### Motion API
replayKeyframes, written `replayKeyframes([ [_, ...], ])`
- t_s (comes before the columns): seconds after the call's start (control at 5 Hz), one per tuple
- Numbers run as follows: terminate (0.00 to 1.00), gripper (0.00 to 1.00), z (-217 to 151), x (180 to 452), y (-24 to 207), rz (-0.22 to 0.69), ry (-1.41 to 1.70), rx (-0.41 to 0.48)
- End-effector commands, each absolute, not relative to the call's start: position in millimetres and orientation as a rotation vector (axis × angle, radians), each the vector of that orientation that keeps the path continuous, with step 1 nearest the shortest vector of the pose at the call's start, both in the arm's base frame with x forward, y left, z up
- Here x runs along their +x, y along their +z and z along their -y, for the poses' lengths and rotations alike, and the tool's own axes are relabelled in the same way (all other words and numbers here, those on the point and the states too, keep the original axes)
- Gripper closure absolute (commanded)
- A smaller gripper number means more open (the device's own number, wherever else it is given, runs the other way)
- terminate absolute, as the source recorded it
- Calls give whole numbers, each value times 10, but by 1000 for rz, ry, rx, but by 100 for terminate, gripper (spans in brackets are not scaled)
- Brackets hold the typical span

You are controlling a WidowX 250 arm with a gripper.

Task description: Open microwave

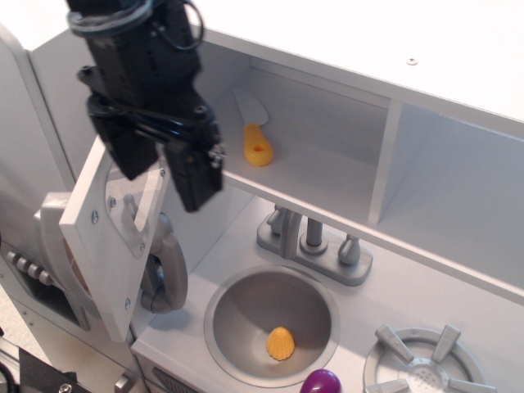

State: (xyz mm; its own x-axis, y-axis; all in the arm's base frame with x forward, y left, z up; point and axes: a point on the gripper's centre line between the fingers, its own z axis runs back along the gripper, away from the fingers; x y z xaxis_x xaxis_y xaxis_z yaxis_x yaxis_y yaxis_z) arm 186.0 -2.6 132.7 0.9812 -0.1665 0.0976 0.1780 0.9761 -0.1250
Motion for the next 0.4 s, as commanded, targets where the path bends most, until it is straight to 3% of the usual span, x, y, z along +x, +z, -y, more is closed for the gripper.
replayKeyframes([
  [0.0,0,0,166,1891,1582,115,-176,-145],
  [0.2,100,0,166,1891,1582,115,-176,-145],
])
